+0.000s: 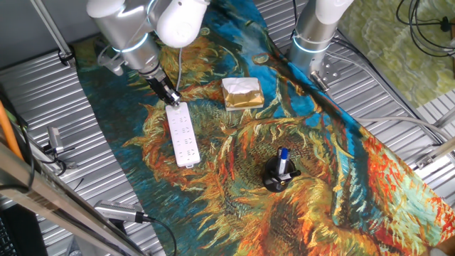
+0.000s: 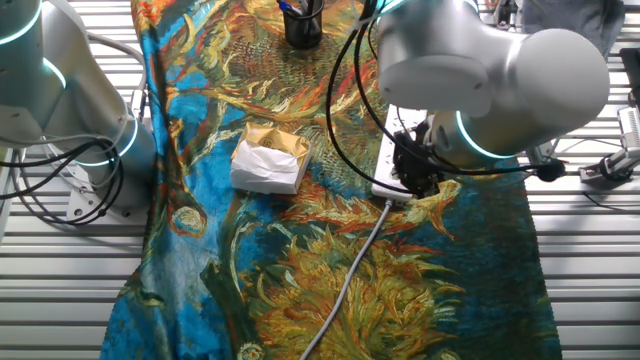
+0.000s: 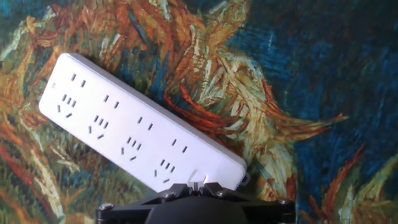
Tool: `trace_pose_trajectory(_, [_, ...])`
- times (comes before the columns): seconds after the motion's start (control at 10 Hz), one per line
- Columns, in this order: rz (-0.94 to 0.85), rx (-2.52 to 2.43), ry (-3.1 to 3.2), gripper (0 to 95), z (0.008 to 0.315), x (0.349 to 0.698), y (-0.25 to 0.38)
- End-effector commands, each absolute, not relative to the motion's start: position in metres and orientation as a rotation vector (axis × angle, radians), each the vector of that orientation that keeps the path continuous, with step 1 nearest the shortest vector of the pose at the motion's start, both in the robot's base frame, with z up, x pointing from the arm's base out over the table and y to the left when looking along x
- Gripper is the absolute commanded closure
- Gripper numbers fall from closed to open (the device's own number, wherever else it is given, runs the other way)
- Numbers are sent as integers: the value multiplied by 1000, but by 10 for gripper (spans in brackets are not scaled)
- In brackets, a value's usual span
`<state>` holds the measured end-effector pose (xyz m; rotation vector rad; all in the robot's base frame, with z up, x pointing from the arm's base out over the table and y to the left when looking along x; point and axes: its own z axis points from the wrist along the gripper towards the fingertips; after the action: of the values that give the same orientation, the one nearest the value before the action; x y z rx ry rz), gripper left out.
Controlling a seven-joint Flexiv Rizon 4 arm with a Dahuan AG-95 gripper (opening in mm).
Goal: Turn on the power strip by pressing the button
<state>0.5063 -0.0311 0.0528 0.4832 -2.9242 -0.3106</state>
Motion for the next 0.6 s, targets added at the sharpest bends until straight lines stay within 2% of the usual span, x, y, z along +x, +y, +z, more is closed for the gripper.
trace_pose_trajectory(0.1, [-226,511,-2979,950,59,514,-30])
trace_pose_trajectory(0.2, [-148,547,-3000,950,63,520,-29])
trace_pose_trajectory(0.6, [-54,598,-3011,950,72,547,-25])
